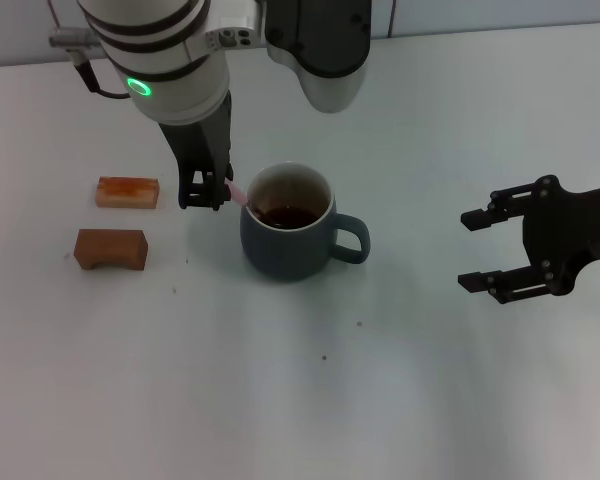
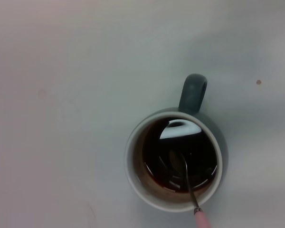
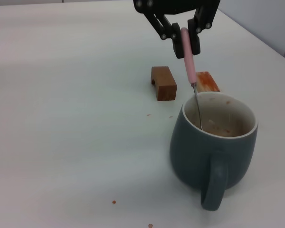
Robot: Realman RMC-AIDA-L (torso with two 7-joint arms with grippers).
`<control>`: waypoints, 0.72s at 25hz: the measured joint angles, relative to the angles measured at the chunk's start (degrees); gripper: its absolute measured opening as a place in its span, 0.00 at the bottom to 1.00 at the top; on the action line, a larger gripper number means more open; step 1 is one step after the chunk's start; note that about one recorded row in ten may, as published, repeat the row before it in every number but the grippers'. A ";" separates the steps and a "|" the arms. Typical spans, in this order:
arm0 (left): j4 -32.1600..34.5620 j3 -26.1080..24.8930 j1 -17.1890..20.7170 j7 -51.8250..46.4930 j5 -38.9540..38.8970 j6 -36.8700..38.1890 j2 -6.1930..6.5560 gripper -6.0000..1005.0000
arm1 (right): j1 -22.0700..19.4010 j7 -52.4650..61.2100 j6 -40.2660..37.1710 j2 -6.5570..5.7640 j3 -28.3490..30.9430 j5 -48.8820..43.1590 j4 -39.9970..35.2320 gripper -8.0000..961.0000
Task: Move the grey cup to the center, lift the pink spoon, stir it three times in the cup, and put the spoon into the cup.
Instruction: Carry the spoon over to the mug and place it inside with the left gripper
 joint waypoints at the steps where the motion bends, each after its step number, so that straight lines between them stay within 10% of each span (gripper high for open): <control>1: 0.00 0.06 0.02 -0.09 -0.06 -0.13 0.00 0.23 | -0.03 0.00 0.00 0.00 0.00 0.00 0.02 0.73; 18: 0.61 3.04 -0.60 -1.06 -3.48 -0.63 -0.01 0.24 | -0.07 0.00 -0.01 0.00 -0.06 0.00 0.05 0.73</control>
